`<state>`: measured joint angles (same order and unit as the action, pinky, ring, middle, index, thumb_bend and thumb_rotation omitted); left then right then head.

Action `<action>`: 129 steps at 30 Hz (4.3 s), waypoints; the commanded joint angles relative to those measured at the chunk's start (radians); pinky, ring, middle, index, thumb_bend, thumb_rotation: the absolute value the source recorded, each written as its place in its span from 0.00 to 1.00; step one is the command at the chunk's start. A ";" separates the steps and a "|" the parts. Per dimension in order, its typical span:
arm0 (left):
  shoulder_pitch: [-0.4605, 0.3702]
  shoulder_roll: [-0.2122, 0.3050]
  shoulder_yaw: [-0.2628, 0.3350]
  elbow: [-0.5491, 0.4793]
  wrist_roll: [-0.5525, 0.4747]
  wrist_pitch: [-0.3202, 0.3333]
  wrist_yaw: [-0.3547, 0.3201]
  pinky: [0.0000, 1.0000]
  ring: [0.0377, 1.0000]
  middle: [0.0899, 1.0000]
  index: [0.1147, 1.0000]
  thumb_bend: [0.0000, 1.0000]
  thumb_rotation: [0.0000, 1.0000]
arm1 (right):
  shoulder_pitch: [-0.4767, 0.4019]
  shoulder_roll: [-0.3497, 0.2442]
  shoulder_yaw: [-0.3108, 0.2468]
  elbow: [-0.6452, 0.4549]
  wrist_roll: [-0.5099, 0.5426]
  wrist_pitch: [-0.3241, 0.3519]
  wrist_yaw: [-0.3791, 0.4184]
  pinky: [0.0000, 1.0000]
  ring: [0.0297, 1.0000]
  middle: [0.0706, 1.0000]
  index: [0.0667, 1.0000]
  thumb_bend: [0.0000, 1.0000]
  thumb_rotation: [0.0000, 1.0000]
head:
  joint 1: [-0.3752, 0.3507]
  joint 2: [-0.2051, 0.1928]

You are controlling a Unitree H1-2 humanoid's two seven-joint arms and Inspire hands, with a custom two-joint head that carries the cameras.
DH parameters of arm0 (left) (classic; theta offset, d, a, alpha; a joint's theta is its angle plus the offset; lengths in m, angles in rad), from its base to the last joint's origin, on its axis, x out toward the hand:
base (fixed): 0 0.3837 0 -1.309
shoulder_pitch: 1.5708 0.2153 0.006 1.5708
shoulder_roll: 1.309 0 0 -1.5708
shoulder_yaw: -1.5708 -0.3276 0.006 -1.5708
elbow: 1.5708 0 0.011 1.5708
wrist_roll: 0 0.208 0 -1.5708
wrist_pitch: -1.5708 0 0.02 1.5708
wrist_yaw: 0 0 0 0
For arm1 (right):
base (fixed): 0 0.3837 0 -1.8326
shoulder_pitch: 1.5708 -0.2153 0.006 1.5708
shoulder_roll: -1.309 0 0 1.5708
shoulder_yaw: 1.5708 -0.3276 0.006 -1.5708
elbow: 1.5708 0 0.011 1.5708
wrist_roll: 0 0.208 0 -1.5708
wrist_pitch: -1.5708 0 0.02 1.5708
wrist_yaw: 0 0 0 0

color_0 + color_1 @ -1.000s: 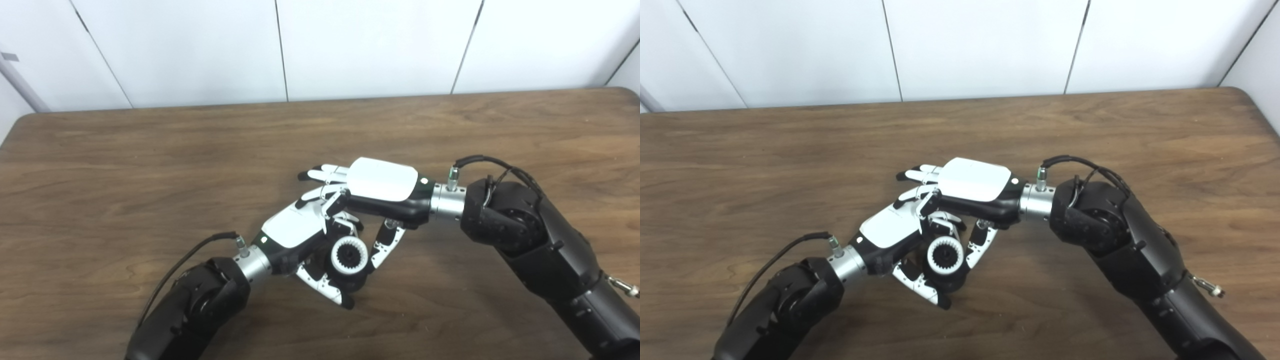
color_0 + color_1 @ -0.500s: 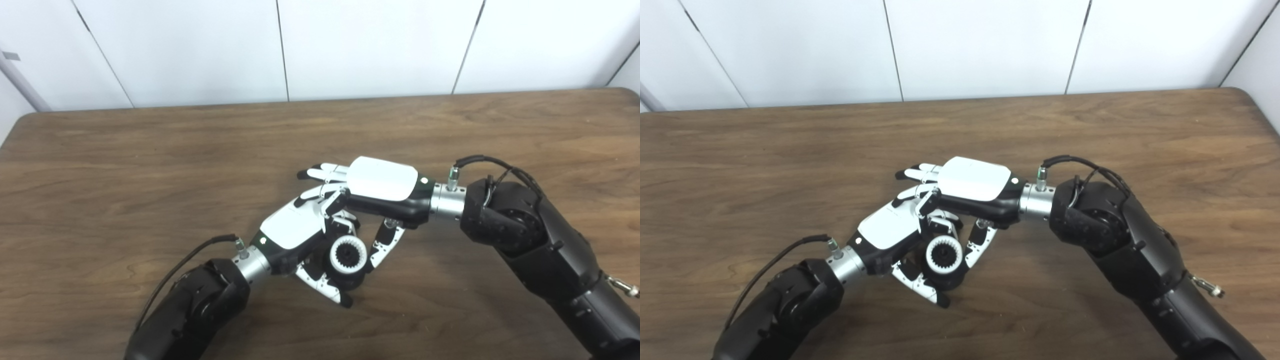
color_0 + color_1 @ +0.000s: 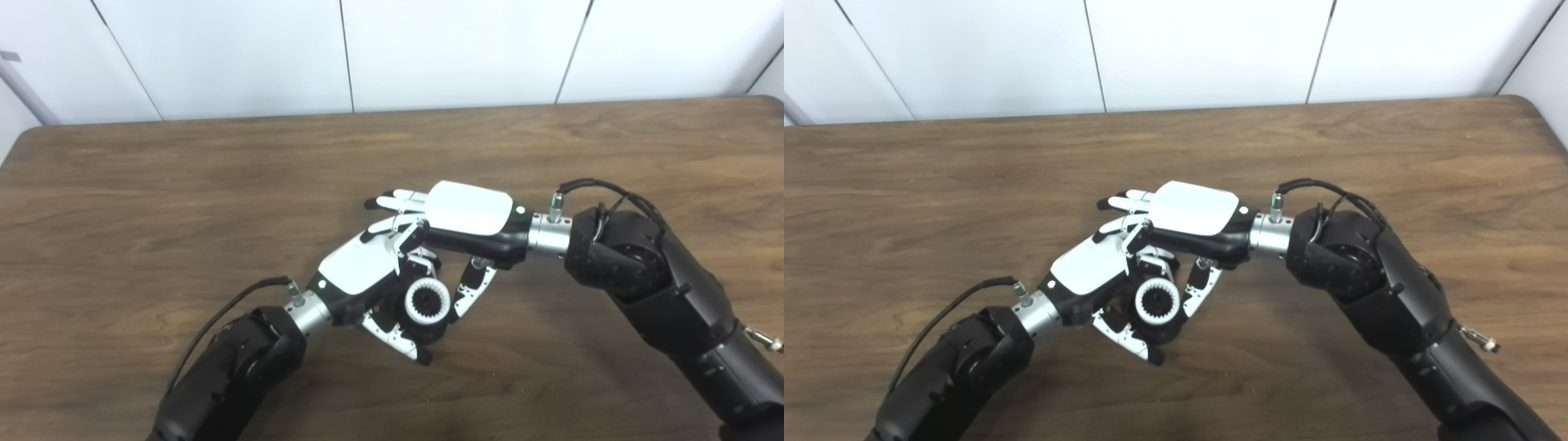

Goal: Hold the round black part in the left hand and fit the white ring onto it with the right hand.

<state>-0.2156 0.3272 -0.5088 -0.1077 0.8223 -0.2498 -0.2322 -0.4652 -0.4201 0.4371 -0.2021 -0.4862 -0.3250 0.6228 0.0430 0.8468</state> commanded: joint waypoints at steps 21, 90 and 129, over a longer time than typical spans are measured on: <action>0.004 -0.011 -0.016 -0.052 -0.013 -0.056 -0.006 1.00 1.00 0.75 0.41 0.52 0.07 | -0.014 -0.007 -0.002 0.042 -0.088 0.044 -0.006 1.00 1.00 0.84 0.44 0.53 0.14 | 0.005 -0.008; 0.009 -0.050 -0.008 -0.065 -0.050 0.009 -0.089 1.00 1.00 0.86 0.41 0.52 0.06 | 0.006 0.015 -0.034 -0.004 -0.052 0.049 -0.026 1.00 1.00 0.98 0.75 1.00 0.30 | 0.036 -0.020; 0.016 -0.037 0.005 -0.066 -0.059 0.016 -0.106 1.00 1.00 0.83 0.41 0.52 0.07 | -0.017 0.001 -0.069 -0.047 -0.066 0.076 -0.013 1.00 1.00 1.00 0.86 1.00 0.28 | 0.020 -0.020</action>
<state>-0.1895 0.2836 -0.5027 -0.1490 0.7694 -0.2141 -0.3317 -0.4363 -0.4183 0.3855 -0.2148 -0.5600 -0.2458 0.6290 0.0660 0.8268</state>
